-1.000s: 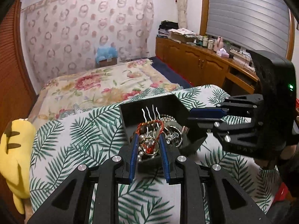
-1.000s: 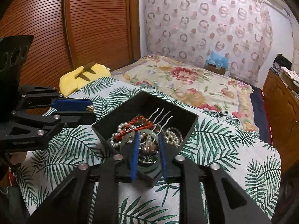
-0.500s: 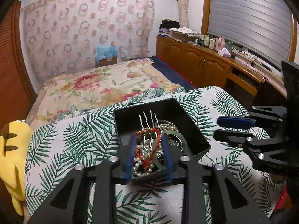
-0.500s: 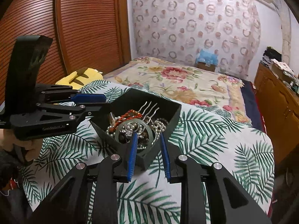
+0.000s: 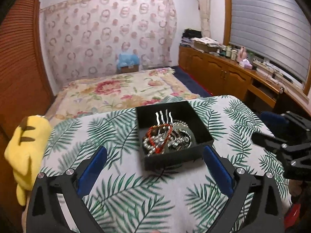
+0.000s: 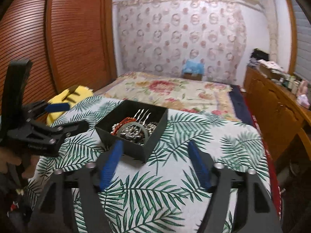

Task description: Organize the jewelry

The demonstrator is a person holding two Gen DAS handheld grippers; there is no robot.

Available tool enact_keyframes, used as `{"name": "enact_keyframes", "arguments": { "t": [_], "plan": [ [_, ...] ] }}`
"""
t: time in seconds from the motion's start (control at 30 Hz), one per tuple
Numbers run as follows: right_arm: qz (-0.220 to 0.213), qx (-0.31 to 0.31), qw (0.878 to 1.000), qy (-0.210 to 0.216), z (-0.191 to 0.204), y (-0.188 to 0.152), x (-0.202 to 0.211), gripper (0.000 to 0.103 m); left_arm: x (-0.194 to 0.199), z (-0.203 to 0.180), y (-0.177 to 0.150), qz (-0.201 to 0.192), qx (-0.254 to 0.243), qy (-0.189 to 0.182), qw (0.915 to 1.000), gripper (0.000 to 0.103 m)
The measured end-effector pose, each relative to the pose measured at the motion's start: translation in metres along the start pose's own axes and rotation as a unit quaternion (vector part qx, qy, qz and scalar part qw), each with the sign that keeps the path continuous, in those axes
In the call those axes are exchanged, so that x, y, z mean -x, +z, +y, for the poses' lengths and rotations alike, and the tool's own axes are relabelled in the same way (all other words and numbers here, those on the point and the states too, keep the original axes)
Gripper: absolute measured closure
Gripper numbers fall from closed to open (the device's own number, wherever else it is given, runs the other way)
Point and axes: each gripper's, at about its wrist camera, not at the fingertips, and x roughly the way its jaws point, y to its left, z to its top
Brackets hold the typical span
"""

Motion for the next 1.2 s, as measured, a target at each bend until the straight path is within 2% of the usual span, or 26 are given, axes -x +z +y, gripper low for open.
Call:
{"name": "enact_keyframes", "arguments": {
  "t": [0.07, 0.17, 0.5, 0.87, 1.2],
  "plan": [
    [-0.012, -0.010, 1.000, -0.014, 0.001, -0.002, 0.011, 0.010, 0.009, 0.000, -0.004, -0.001, 0.006, 0.008, 1.0000, 0.008],
    [-0.033, -0.025, 0.999, -0.024, 0.000, -0.006, 0.029, 0.002, 0.029, 0.002, -0.013, -0.013, 0.017, 0.019, 0.9996, 0.008],
    [-0.065, -0.033, 0.996, -0.049, 0.013, -0.012, 0.063, 0.002, 0.072, 0.003, -0.029, -0.044, 0.030, 0.045, 0.9976, 0.008],
    [-0.075, -0.042, 0.995, -0.051, 0.015, -0.017, 0.071, 0.002, 0.093, 0.000, -0.029, -0.063, 0.029, 0.048, 0.9964, 0.008],
    [-0.076, -0.043, 0.995, -0.052, 0.017, -0.018, 0.071, 0.002, 0.095, 0.001, -0.030, -0.065, 0.031, 0.048, 0.9962, 0.008]
  ]
}}
